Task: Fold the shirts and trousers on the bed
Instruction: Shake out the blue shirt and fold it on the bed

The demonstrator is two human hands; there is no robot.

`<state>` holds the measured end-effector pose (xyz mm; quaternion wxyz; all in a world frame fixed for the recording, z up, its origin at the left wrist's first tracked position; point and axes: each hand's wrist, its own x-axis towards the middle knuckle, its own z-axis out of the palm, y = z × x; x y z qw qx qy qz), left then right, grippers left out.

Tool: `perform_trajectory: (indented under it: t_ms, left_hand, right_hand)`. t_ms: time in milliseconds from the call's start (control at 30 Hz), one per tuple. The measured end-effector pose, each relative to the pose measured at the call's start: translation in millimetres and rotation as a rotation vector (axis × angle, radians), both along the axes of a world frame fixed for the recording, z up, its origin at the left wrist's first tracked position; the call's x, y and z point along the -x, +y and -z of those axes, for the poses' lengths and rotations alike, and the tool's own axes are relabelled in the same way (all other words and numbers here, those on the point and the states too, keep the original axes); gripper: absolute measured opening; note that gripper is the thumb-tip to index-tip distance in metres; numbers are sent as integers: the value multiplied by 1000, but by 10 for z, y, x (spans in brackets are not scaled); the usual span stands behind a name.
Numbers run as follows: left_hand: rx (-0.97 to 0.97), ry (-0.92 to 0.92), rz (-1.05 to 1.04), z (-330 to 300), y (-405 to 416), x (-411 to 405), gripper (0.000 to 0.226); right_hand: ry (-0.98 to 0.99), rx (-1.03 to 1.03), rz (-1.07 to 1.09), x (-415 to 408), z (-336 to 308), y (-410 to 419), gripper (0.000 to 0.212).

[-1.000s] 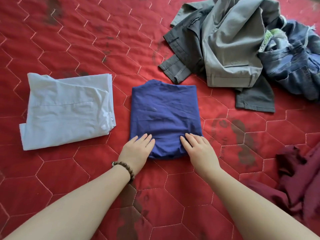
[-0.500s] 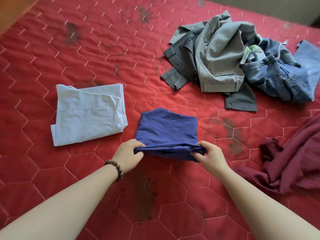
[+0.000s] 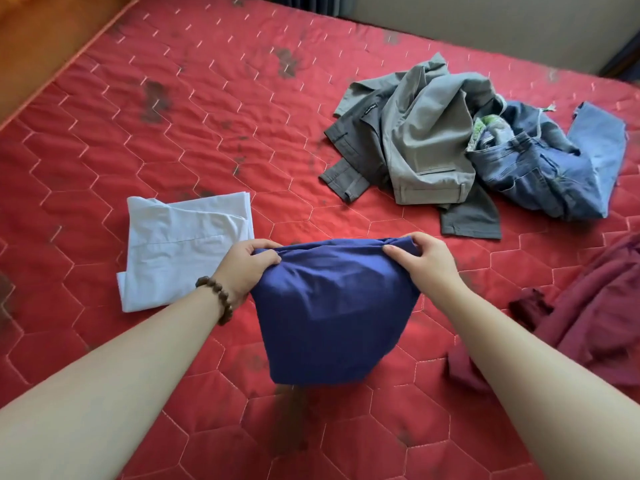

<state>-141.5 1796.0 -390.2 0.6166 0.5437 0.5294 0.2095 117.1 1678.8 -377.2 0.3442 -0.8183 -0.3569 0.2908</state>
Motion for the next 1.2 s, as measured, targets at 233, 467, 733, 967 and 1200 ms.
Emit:
perform_trajectory:
  t_ms: [233,467,733,967,1200]
  left_hand:
    - [-231,553,158,901,208,-144,40]
    - [-409,666,440,1358,244,-399,57]
    - [-443,909,721,1415,450,-699,40]
    - [-8,812,720,1383,65,-375,51]
    - [-194,600,228,1294,153,-481,21]
  right_hand:
    - [134,330,11,-387,903,286,64]
    - [52,484,49,-295,1410,188,71]
    - [27,459,-45,-115,1482,556,26]
    - [-212,268,-403,14,1253,1092,58]
    - [-378,447,-234,-78,1303,575,55]
